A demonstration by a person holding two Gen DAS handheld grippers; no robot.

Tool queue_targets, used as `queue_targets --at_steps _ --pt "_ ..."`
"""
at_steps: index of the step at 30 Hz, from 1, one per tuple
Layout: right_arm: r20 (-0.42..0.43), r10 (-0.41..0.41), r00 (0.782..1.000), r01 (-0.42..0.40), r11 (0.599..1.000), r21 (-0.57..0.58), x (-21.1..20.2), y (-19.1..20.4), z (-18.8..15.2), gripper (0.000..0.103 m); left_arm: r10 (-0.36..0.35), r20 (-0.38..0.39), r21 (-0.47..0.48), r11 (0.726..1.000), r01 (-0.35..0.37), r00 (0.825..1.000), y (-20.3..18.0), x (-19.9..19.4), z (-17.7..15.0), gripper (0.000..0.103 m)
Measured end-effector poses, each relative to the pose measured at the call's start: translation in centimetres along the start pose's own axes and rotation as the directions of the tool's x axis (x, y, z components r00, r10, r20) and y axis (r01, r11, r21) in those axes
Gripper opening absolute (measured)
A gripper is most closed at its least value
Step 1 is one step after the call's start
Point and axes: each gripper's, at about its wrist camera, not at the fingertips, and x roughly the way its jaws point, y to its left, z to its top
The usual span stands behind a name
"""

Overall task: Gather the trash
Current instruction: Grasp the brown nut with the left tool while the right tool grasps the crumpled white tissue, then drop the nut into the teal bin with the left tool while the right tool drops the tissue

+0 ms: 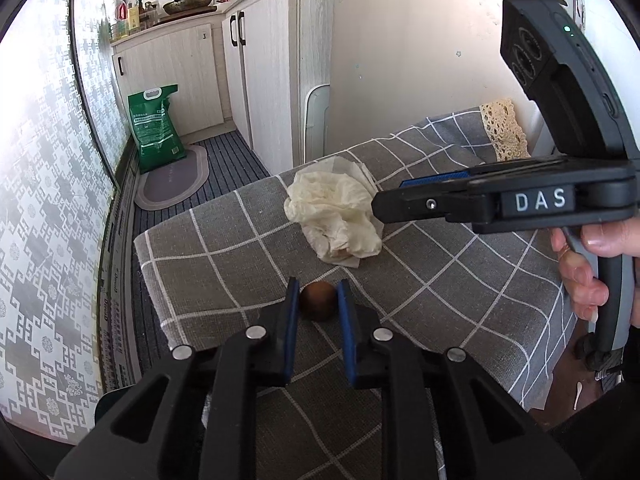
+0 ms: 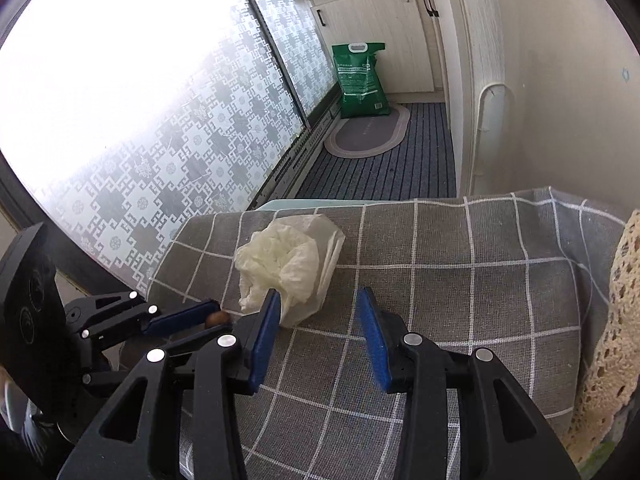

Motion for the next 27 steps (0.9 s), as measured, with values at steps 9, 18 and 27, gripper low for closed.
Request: queue_targets --at_steps 9,18,27 --pt "0.006 0.048 0.999 -0.048 0.994 0.102 1.0 -0.8 0.7 0.033 -0.020 0.027 -0.006 1.000 0.020 0.999 0.0 -0.8 -0.5 0.020" --pt "-0.007 0.026 1.000 -0.025 0.997 0.069 1.7 0.5 1.0 0.009 -0.042 0.072 -0.029 0.999 0.044 0.997 0.5 -2.3 -0.6 0.020" --pt "0.051 -0.004 0.999 0.003 1.000 0.003 -0.8 2.6 1.7 0.003 -0.043 0.129 -0.055 0.997 0.050 0.991 1.0 -4.7 -1.2 0.020"
